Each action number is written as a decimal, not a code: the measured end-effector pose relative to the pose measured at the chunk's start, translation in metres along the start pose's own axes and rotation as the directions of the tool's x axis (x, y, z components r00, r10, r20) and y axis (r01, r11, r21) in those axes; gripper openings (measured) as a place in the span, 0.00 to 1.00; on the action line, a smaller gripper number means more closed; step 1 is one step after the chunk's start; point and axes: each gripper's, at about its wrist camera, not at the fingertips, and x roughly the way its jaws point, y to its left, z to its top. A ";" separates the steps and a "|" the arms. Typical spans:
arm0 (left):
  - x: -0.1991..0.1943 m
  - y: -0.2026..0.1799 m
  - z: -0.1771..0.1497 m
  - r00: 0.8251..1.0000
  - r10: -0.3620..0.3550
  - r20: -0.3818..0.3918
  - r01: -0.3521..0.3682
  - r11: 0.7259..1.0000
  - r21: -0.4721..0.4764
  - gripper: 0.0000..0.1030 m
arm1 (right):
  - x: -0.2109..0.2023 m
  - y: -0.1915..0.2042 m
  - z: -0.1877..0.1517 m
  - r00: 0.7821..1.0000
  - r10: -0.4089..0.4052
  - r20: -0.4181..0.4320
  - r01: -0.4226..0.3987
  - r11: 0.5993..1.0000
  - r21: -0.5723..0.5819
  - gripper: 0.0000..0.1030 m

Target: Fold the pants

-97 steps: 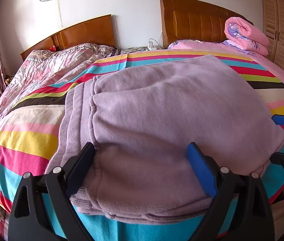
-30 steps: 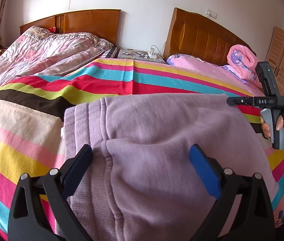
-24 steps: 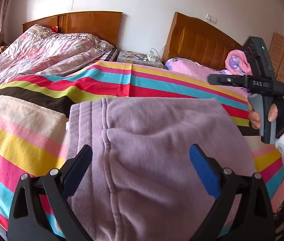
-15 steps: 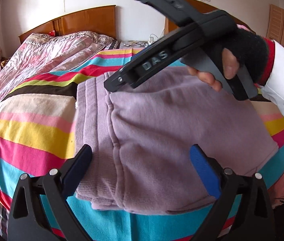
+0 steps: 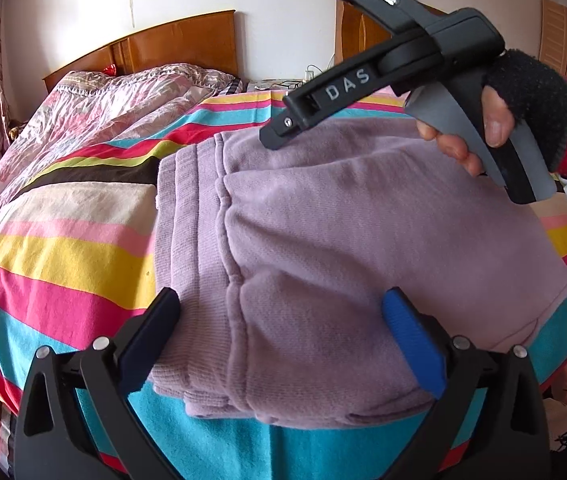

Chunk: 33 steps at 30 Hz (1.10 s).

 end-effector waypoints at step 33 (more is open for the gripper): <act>-0.055 -0.027 0.002 0.963 0.221 0.157 -0.217 0.975 -0.039 0.99 | -0.210 0.042 -0.299 0.903 -0.324 0.282 0.203 0.900 0.386 0.95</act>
